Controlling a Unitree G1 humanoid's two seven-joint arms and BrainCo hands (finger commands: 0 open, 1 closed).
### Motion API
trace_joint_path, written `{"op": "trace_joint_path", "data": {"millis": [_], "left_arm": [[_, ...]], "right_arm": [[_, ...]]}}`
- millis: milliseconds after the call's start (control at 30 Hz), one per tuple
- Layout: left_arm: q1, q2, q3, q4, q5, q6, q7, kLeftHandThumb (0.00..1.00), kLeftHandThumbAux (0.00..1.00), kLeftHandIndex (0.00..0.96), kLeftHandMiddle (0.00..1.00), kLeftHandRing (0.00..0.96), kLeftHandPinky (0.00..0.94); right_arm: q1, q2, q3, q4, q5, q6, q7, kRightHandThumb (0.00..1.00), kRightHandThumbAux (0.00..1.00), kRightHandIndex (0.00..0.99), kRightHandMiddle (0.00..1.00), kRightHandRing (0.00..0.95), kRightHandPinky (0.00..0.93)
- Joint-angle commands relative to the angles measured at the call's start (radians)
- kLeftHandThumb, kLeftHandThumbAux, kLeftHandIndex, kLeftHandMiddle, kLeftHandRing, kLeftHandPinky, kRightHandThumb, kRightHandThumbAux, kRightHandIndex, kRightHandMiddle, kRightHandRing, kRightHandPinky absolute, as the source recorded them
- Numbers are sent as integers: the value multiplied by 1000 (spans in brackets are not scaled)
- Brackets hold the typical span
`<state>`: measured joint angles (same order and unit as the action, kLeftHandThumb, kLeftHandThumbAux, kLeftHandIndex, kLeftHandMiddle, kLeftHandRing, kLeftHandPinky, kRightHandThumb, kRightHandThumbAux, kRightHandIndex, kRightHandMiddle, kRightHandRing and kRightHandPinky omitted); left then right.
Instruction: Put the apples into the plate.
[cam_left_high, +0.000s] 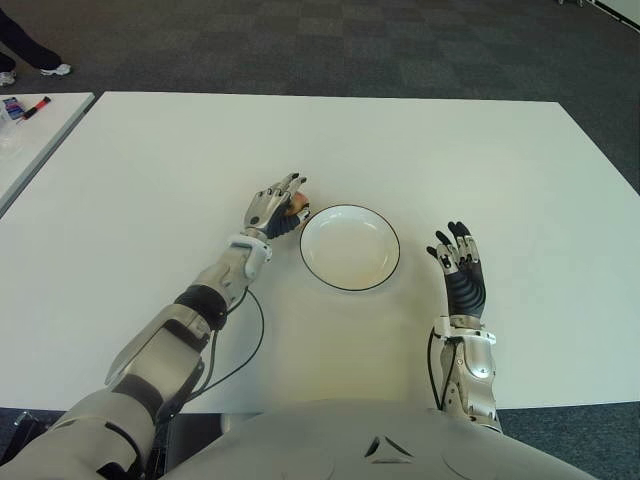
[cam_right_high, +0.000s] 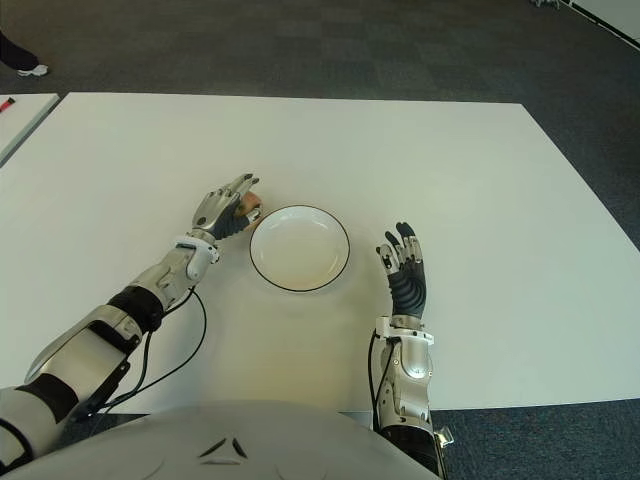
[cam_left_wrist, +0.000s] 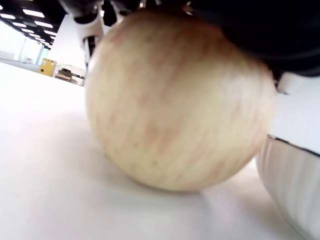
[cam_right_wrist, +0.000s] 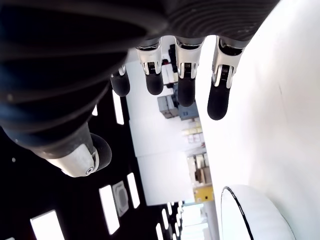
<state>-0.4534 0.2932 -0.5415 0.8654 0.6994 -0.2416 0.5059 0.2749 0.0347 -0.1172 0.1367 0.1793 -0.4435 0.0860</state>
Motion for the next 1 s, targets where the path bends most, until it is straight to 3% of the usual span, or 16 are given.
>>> {"op": "trace_joint_path", "data": {"millis": [33,533,1000], "left_arm": [[20,-4,-4,19,3,-22,-26,586,236,32,113,297,488],[26,-4,22,4,-15,-36,-55,728,306,53,291,540,668],[23,-7,27,3,-5,-22,-20,764,341,71,354,622,716]], "right_arm": [[-5,-1,-4,18,-5,-6,4,410,596,67,65,113,243],[-15,0,-12,29,-2,-10,3,408,596,71,68,116,252],[-24,-2,-18,44,8,-20,20,403,607,76,75,120,250]]}}
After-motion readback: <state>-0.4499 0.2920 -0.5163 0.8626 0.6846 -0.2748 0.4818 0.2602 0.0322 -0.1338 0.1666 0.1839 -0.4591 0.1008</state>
